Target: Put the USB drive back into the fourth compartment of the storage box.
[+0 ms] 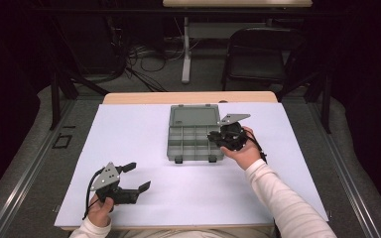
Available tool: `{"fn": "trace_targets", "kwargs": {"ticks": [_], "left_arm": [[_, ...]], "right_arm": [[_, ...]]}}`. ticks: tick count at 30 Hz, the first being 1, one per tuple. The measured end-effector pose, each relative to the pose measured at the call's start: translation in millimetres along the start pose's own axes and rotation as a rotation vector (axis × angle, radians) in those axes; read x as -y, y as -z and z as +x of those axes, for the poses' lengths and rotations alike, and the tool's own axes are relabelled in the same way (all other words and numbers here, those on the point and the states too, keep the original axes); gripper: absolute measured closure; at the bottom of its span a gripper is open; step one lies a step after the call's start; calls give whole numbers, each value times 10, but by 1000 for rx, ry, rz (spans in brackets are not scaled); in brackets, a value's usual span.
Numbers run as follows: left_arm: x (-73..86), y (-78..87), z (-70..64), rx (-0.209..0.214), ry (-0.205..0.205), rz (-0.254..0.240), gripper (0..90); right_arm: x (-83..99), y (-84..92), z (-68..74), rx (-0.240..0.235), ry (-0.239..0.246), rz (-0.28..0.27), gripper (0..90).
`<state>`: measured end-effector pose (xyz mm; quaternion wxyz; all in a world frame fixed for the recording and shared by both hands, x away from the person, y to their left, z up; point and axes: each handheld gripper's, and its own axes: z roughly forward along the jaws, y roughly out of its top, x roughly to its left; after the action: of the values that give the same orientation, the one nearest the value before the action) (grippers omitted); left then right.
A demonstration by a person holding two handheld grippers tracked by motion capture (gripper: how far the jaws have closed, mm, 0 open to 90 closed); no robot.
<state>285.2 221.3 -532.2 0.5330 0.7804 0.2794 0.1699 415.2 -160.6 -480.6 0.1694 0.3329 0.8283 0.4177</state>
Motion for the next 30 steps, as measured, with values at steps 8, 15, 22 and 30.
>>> {"fn": "trace_targets", "kwargs": {"ticks": [8,15,22,30], "left_arm": [[1,2,2,-1,1,2,157],[0,-1,2,2,-1,1,157],[2,0,1,-2,3,2,157],[2,1,1,-2,3,2,157]], "right_arm": [[2,-74,-97,14,-15,-5,794],[34,-131,-169,35,-29,4,794],[71,-206,-226,32,-33,9,794],[105,-284,-273,47,-43,20,794]]}}
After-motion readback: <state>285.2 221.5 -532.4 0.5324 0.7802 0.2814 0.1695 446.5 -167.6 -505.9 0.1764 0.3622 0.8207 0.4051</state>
